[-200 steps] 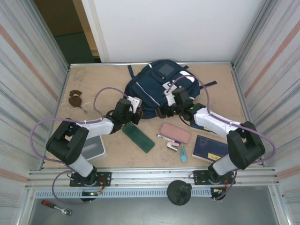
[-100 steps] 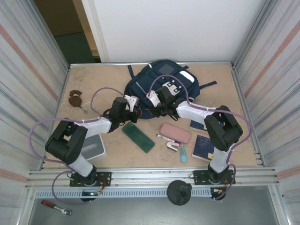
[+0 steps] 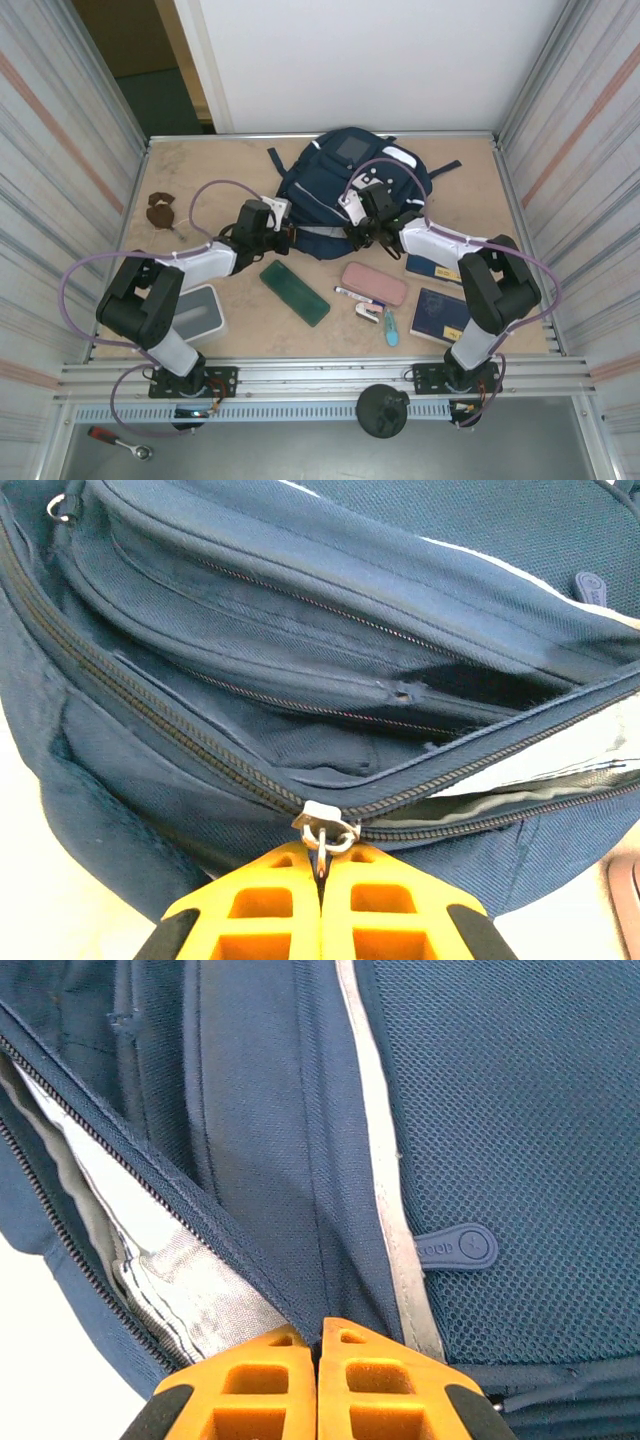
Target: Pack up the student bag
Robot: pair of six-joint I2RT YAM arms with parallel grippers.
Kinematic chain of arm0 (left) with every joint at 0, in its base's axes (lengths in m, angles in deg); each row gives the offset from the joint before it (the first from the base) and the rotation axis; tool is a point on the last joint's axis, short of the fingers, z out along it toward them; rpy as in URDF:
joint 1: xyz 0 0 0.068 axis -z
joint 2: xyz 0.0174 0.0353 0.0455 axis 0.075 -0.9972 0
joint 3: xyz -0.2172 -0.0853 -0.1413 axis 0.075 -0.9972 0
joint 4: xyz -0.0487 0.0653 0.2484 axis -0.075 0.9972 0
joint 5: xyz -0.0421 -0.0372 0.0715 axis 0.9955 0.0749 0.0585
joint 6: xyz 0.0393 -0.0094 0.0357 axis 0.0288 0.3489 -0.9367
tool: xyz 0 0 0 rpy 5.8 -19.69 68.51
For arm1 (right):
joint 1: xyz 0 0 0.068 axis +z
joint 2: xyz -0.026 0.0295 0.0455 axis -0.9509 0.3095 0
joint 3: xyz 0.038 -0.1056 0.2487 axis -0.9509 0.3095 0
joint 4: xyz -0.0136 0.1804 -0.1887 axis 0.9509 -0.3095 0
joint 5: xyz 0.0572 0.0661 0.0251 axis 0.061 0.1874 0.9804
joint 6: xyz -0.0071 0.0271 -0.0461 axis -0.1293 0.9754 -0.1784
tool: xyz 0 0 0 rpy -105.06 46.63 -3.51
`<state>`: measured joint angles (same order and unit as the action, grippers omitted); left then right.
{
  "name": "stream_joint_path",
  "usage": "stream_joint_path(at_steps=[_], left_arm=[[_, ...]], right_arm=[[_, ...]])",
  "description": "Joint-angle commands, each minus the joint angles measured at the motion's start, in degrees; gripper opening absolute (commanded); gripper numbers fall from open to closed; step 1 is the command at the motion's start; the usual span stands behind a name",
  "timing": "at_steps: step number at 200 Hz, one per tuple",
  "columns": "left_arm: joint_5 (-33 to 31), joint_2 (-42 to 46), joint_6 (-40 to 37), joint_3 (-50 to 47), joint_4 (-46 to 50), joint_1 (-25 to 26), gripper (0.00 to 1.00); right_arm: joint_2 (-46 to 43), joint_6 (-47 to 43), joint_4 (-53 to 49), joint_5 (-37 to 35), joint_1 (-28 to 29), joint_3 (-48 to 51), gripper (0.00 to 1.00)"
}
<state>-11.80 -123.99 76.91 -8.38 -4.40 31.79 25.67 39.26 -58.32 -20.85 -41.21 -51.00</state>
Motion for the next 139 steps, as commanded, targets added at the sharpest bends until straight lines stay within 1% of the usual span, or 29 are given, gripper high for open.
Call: stream_joint_path(at_steps=[1,12,19,38,50,70,86,107,122,139], left_arm=[[-1.3,-0.1,0.2,1.3,3.9,-1.2,0.00],[1.1,0.1,0.6,1.6,3.6,-1.2,0.00],[3.3,0.3,0.5,1.8,3.3,-1.2,0.00],[8.3,0.8,0.9,2.3,2.8,-1.2,0.00],[10.5,1.3,1.1,2.5,2.6,-1.1,0.00],[12.2,2.3,1.2,2.7,2.6,-1.1,0.00],[12.5,3.1,1.3,2.5,2.6,-1.1,0.00],[12.5,3.9,1.4,2.0,2.5,-1.0,0.00],[12.3,4.3,1.5,1.6,2.3,-1.0,0.00],[11.3,4.8,1.8,1.0,2.1,-1.0,0.00]], right_arm=[[-2.4,1.6,-3.9,-6.0,-2.8,-1.4,0.03],[-3.1,1.6,-4.6,-4.2,-2.7,-1.8,0.06],[-3.8,1.6,-4.9,-2.2,-2.6,-1.8,0.10],[-5.7,2.1,-4.3,6.0,-2.3,-1.4,0.32],[-6.0,2.7,-3.4,10.1,-1.5,-1.8,0.48],[-4.4,2.9,-1.9,12.3,1.0,-3.2,0.62],[-1.3,2.7,-1.0,12.4,2.9,-5.4,0.68],[4.1,1.8,-1.4,12.0,4.9,-9.5,0.71],[7.9,1.2,-1.3,11.8,5.6,-11.8,0.71],[10.5,1.2,-1.8,12.2,5.8,-13.2,0.65]])
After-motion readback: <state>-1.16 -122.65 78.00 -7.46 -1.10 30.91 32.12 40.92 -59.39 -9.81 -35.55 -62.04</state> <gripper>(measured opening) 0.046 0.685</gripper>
